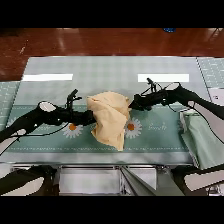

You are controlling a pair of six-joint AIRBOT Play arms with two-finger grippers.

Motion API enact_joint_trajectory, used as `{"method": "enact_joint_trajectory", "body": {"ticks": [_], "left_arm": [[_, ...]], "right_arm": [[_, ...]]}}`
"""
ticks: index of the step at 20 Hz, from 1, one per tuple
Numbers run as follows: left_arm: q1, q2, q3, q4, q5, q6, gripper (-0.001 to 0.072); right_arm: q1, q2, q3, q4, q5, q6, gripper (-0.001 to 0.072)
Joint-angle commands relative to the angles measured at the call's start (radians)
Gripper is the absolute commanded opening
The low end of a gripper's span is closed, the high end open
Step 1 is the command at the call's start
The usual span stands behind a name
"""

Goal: Fold the shirts.

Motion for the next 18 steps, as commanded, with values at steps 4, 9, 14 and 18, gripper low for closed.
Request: {"method": "enact_joint_trajectory", "body": {"ticks": [4,9,14,18], "left_arm": [[0.041,0.003,0.028,0.001,-0.04,0.002,0.0019],[0.297,0.066,0.277,0.0,-0.265,0.012,0.0018],[0.475,0.166,0.687,0.0,-0.368,-0.103,0.0018],[0.525,0.23,1.022,0.001,-0.407,-0.125,0.0018]], "right_arm": [[-0.01,-0.008,0.165,-0.056,0.128,0.002,0.0025],[-0.141,0.177,0.441,-0.135,0.17,0.098,0.0025],[-0.263,0.376,0.821,-0.164,0.176,0.149,0.0025],[-0.315,0.557,0.957,-0.19,0.17,0.145,0.0025]]}}
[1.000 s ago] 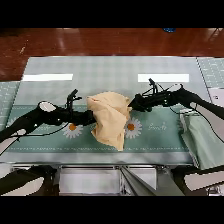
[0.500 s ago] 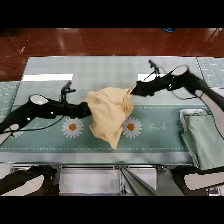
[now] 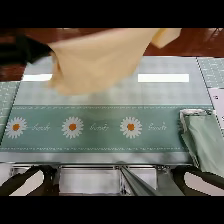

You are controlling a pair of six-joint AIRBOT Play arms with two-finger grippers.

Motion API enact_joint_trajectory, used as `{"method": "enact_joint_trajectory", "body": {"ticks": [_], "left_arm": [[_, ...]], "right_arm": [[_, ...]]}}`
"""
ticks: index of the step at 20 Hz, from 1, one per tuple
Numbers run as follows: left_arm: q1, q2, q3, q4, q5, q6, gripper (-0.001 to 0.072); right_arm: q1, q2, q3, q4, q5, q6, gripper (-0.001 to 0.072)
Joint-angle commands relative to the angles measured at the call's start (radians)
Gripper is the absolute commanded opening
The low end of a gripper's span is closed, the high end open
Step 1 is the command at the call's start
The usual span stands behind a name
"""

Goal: Fold the shirts.

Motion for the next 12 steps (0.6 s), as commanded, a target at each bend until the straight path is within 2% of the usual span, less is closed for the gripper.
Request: {"method": "enact_joint_trajectory", "body": {"ticks": [1,5,7,12], "left_arm": [[0.061,0.059,0.293,0.002,-0.042,-0.036,0.0018],[0.109,0.145,0.465,0.114,-0.045,-0.061,0.0018],[0.125,0.205,0.474,0.166,-0.064,-0.063,0.0018],[0.127,0.326,0.473,0.174,-0.164,-0.063,0.0018]], "right_arm": [[-0.052,0.172,0.11,-0.054,-0.018,0.007,0.0025],[-0.071,0.376,0.109,-0.274,-0.014,0.036,0.0025],[-0.071,0.45,0.109,-0.365,-0.001,0.067,0.0025],[-0.071,0.571,0.109,-0.521,0.088,0.127,0.0026]]}}
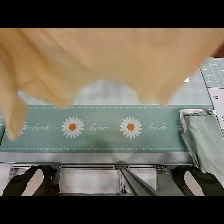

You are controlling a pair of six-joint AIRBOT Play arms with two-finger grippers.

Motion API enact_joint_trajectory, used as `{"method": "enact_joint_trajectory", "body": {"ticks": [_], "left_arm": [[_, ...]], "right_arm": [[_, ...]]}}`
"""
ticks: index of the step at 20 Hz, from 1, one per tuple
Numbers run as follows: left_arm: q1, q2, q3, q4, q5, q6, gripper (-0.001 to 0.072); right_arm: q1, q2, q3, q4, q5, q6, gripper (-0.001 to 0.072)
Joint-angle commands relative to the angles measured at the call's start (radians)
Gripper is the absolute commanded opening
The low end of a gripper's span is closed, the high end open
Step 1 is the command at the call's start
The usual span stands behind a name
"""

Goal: Fold the shirts.

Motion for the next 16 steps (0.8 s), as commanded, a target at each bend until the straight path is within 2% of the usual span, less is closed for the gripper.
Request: {"method": "enact_joint_trajectory", "body": {"ticks": [1,3,6,9,11,13,16], "left_arm": [[0.006,0.077,0.014,0.03,-0.093,-0.019,0.0018],[0.006,0.092,0.014,0.031,-0.166,-0.057,0.0018],[0.005,0.095,-0.042,0.03,-0.23,-0.063,0.0018],[-0.058,0.101,-0.249,0.03,-0.249,-0.064,0.0019],[-0.14,0.098,-0.483,0.031,-0.24,-0.03,0.0018],[-0.224,0.08,-0.735,0.031,-0.14,0.02,0.0019],[-0.29,-0.017,-1.001,0.031,0.148,0.1,0.0018]], "right_arm": [[-0.002,0.079,0.002,-0.135,0.093,0.052,0.0026],[-0.002,0.082,0.0,-0.138,0.14,0.06,0.0026],[-0.002,0.082,-0.092,-0.126,0.144,0.073,0.0025],[-0.002,0.082,-0.32,0.019,0.149,0.058,0.0026],[-0.002,0.065,-0.502,0.106,0.13,0.033,0.0026],[0.0,0.024,-0.671,0.164,0.079,-0.004,0.0026],[0.029,-0.111,-0.829,0.17,-0.049,-0.042,0.0026]]}}
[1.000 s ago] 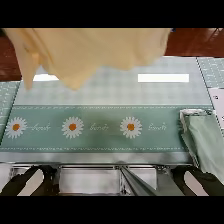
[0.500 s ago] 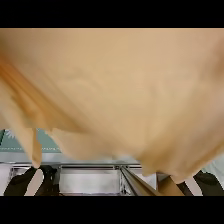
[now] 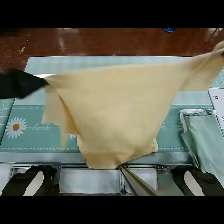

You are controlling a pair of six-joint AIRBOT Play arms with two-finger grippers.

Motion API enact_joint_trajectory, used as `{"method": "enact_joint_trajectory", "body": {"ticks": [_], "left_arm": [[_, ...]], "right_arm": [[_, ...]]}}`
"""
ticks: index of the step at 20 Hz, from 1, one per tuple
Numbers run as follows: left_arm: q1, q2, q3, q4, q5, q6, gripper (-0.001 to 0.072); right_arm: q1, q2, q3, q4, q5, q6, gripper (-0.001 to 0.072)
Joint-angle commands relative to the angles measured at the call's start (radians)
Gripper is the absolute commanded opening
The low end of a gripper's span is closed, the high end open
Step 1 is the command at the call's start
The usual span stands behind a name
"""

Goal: Fold the shirts.

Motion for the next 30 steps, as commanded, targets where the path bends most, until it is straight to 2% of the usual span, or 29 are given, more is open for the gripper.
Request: {"method": "enact_joint_trajectory", "body": {"ticks": [1,3,5,7,11,12,13,14,15,17,19,20,21,25,30], "left_arm": [[-0.072,-0.117,-0.293,-0.008,0.325,0.084,0.0018],[-0.071,-0.244,-0.295,-0.008,0.465,0.123,0.0019],[-0.071,-0.367,-0.261,-0.008,0.533,0.142,0.0019],[-0.071,-0.499,-0.197,-0.008,0.52,0.206,0.0019],[-0.066,-0.681,-0.086,-0.008,0.481,0.207,0.0019],[-0.058,-0.707,-0.054,-0.008,0.468,0.206,0.0019],[-0.047,-0.723,-0.019,-0.008,0.451,0.206,0.0064],[-0.029,-0.728,0.016,-0.007,0.429,0.202,0.0327],[-0.006,-0.728,0.054,0.005,0.407,0.195,0.05],[0.059,-0.728,0.143,0.077,0.331,0.153,0.0508],[0.125,-0.728,0.192,0.185,0.286,0.039,0.0507],[0.148,-0.731,0.192,0.204,0.279,-0.016,0.0507],[0.157,-0.742,0.187,0.205,0.264,-0.03,0.0507],[0.09,-0.853,0.186,0.21,0.208,0.039,0.0507],[-0.011,-0.955,0.186,0.314,0.18,0.045,0.0507]], "right_arm": [[0.031,-0.158,-0.17,0.058,-0.13,-0.055,0.0026],[0.055,-0.293,-0.169,0.09,-0.225,-0.075,0.0026],[0.056,-0.421,-0.169,0.172,-0.31,-0.089,0.0026],[0.056,-0.539,-0.167,0.249,-0.346,-0.117,0.0026],[0.052,-0.693,-0.163,0.338,-0.34,-0.146,0.0028],[0.04,-0.706,-0.163,0.342,-0.342,-0.142,0.0109],[0.02,-0.707,-0.163,0.346,-0.344,-0.135,0.034],[-0.008,-0.706,-0.151,0.348,-0.316,-0.13,0.0413],[-0.047,-0.706,-0.124,0.348,-0.248,-0.128,0.0413],[-0.15,-0.702,-0.059,0.34,-0.029,-0.13,0.0412],[-0.228,-0.642,-0.08,0.225,0.126,-0.143,0.0408],[-0.24,-0.588,-0.135,0.131,0.146,-0.142,0.0408],[-0.24,-0.525,-0.219,0.068,0.137,-0.128,0.0408],[-0.197,-0.304,-0.576,0.098,0.098,-0.113,0.0408],[-0.177,-0.176,-0.756,0.113,0.137,-0.102,0.0408]]}}
